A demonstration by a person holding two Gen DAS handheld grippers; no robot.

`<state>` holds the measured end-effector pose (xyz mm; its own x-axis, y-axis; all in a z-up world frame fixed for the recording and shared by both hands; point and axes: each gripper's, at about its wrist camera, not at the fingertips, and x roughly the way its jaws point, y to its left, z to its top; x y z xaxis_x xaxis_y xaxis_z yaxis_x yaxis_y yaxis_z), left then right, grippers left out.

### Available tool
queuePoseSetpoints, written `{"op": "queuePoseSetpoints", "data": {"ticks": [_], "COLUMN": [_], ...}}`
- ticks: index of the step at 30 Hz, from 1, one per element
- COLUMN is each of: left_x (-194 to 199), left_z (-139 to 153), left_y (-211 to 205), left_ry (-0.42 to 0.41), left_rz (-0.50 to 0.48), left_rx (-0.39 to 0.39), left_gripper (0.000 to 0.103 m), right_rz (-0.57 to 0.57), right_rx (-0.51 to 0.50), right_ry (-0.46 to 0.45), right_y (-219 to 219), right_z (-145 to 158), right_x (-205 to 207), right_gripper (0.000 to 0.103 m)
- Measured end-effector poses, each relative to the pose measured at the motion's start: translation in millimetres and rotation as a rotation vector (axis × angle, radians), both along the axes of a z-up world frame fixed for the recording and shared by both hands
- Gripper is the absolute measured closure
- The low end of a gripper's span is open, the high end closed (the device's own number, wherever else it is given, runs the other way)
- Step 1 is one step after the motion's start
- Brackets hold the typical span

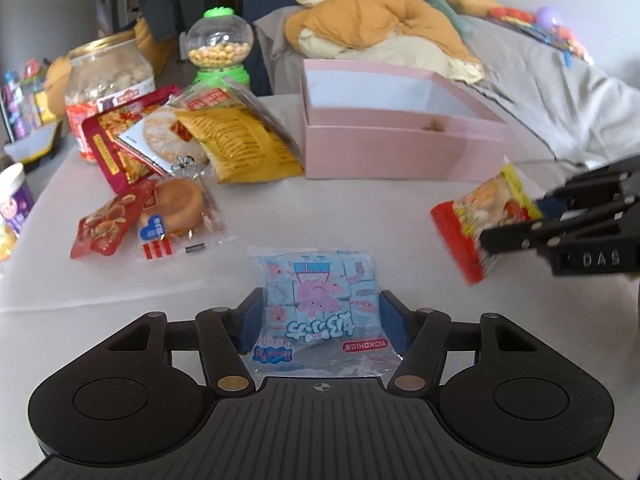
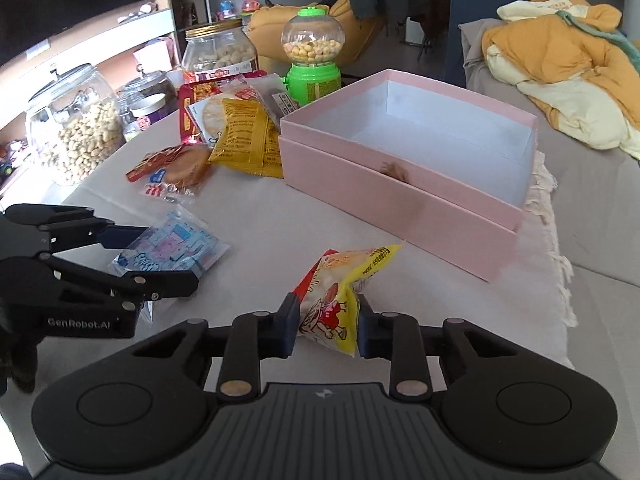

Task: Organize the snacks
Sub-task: 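Carry both packets over the pink box and open both grippers to drop them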

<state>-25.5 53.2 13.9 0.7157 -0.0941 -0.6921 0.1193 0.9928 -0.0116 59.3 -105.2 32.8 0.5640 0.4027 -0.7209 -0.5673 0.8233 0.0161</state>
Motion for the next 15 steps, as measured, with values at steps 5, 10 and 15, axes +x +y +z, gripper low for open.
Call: {"op": "queuePoseSetpoints", "data": {"ticks": [5,10,15], "left_x": [-4.1,-4.0,-6.2], "left_z": [-3.6,-7.3,-8.5], "left_y": [-1.1,-5.2,-4.2], "left_ry": [-0.012,-0.039,-0.053], "left_rz": [-0.001,0.017,0.022], "left_rx": [0.013,0.028,0.019], "left_gripper": [0.036,0.034,0.034], "right_rz": [-0.075,-0.097,-0.190], "right_rx": [-0.073,0.016,0.067], "right_ry": [-0.145,-0.108,0.068], "right_y": [-21.7,-36.9,-18.1], "right_z": [-3.5,0.1,-19.0], "right_x": [-12.2,-10.1,23.0], "right_gripper": [0.022,0.019,0.017]}}
